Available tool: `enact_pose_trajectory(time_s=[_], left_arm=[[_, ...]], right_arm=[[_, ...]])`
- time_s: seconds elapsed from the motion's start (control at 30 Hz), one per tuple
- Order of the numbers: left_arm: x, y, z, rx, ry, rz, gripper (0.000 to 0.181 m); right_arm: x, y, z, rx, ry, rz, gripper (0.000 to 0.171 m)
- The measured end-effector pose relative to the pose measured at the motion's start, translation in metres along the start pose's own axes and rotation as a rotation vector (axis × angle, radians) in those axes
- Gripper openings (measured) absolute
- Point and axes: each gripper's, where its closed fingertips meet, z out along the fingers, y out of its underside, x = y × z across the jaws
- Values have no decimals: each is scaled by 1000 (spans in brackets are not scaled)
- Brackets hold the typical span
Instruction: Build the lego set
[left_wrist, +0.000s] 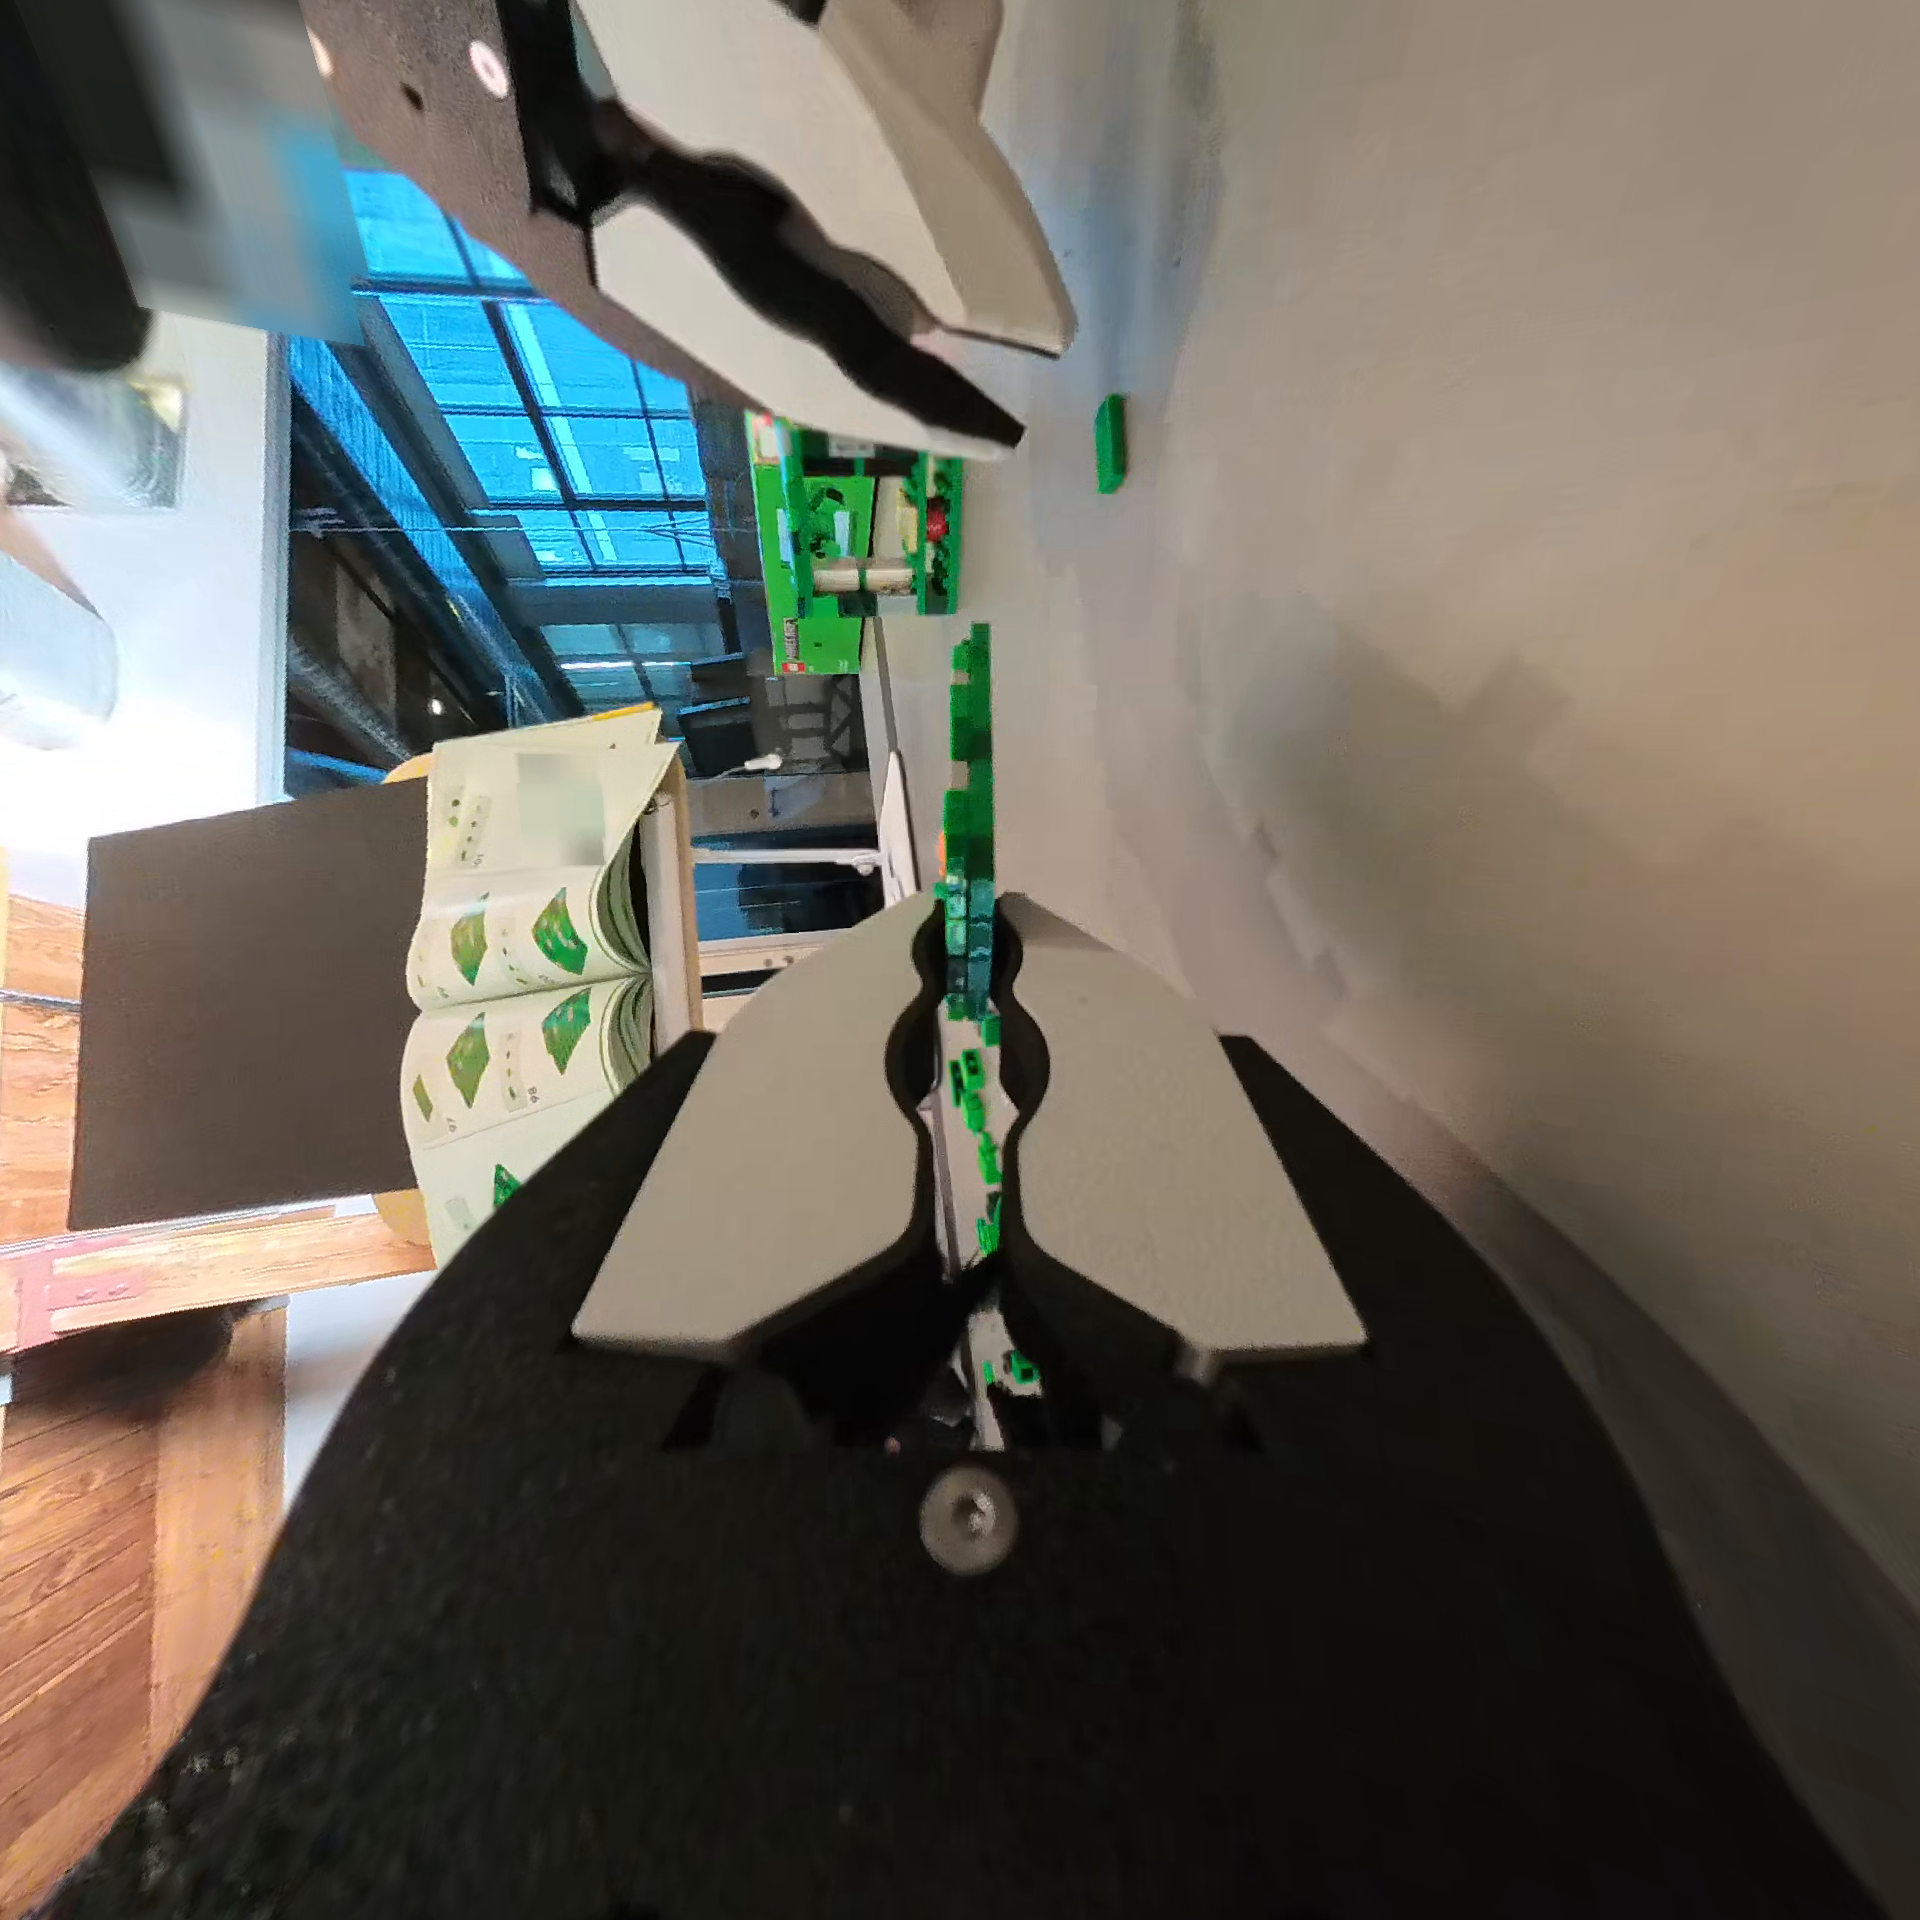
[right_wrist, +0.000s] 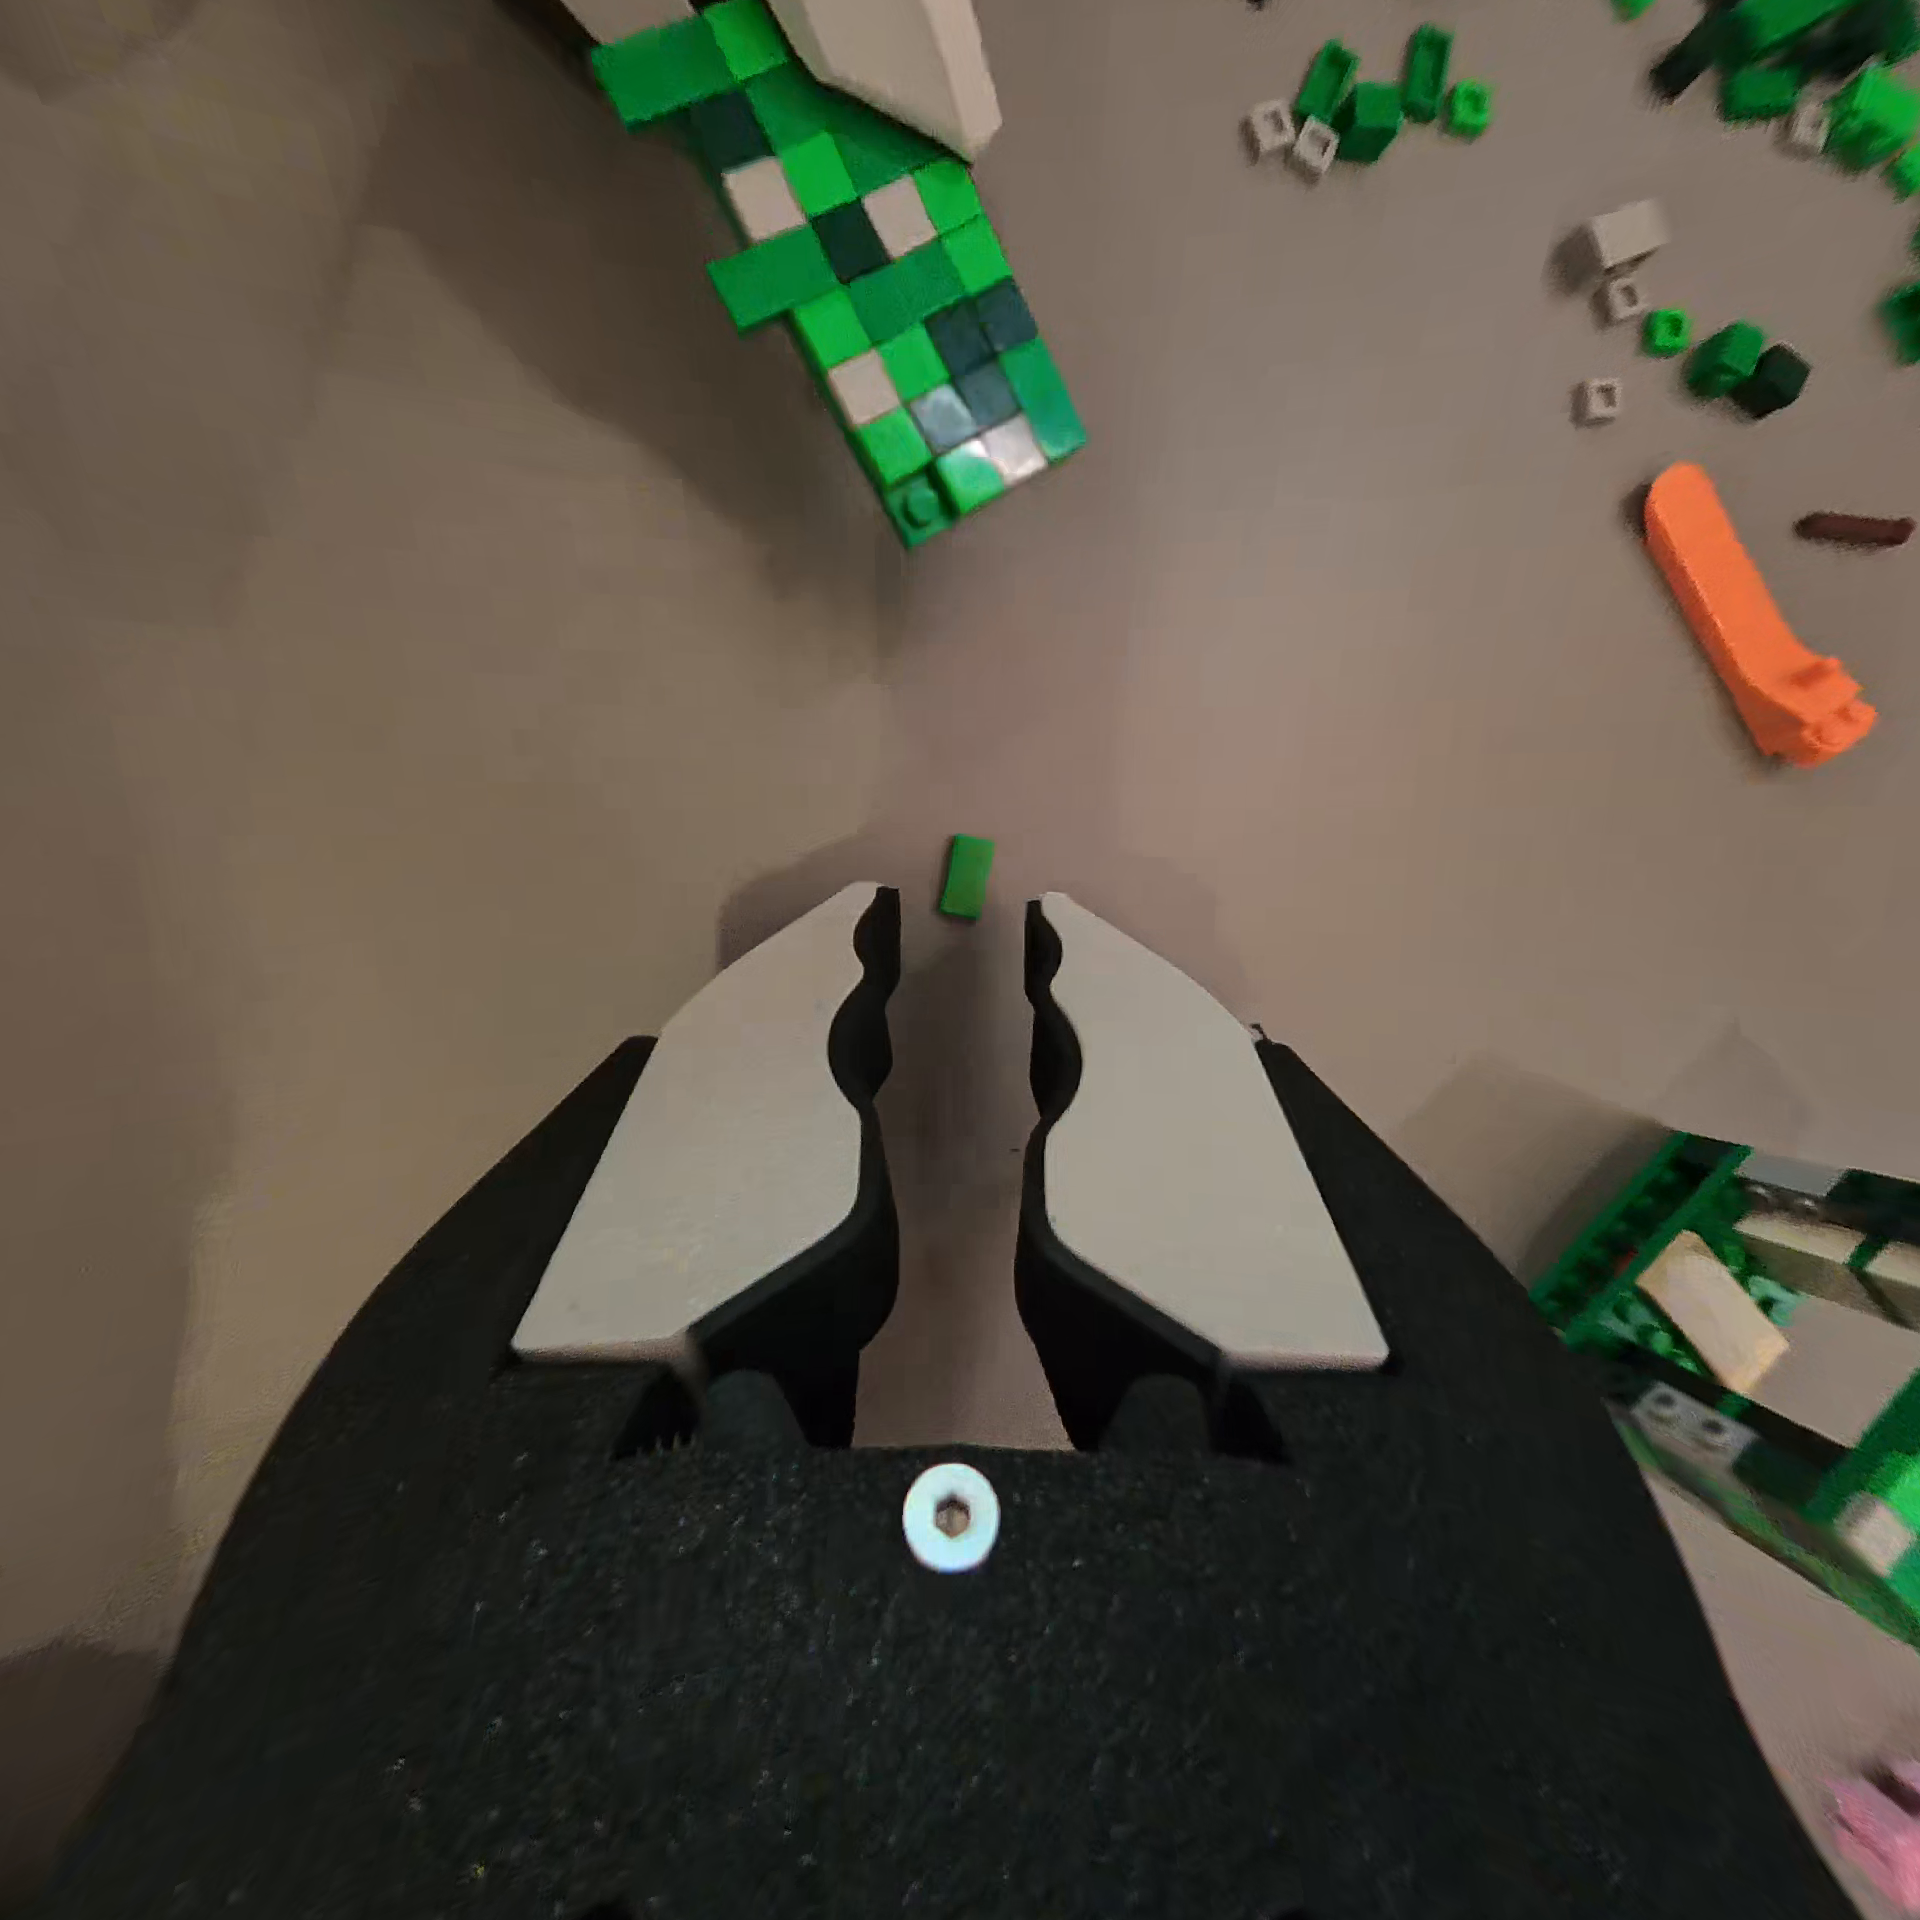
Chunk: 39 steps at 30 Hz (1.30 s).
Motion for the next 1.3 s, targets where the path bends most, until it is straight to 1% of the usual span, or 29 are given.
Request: enact_pose_trajectory(time_s=[0.07,0.17,0.2,0.27,0.3,0.37,0.43,0.5,0.57,0.63,0.7,0.77,0.83,0.9,1.0,1.07,1.13,1.2,1.27,1.3], left_arm=[[4,1,2,-24,16,7,6],[2,2,4,-78,-5,10,6],[-4,1,4,-84,-37,-3,6],[-18,3,1,-103,-124,-34,6],[-27,5,-1,-116,-173,-35,6],[-39,12,-7,-153,-253,-21,6],[-45,15,-10,-170,-292,-22,6],[-48,13,-11,-173,-309,-14,6],[-48,9,-12,-170,-321,32,6],[-46,5,-12,-168,-325,82,6],[-45,2,-11,-158,-319,93,6],[-44,1,-11,-140,-312,68,7],[-39,-3,-9,-72,-258,-2,17],[-29,-9,-6,18,-165,-99,33],[-22,-13,-8,129,-30,-319,46],[-22,-14,-10,192,67,-518,65],[-24,-22,-16,293,155,-672,83],[-26,-34,-24,398,224,-759,100],[-25,-45,-28,460,252,-771,107],[-23,-50,-29,465,252,-754,107]], right_arm=[[3,-2,-2,91,55,17,22],[2,-29,-8,313,61,162,23],[4,-34,-7,349,72,243,24],[7,-38,-1,362,59,478,25],[3,-46,-1,419,6,568,27],[1,-64,-5,571,-103,771,27],[-2,-77,-8,681,-244,923,37],[-4,-88,-9,762,-338,995,42],[-3,-99,-13,852,-428,1047,43],[0,-108,-19,945,-499,1083,41],[4,-110,-20,984,-514,1106,26],[6,-108,-18,967,-498,1092,12],[4,-108,-19,922,-513,1052,8],[2,-105,-19,851,-516,992,6],[4,-99,-21,754,-532,928,6],[4,-98,-24,710,-540,894,6],[-2,-99,-27,660,-593,861,6],[-13,-102,-30,605,-681,827,6],[-25,-103,-29,525,-772,805,6],[-31,-103,-27,482,-803,790,6]])
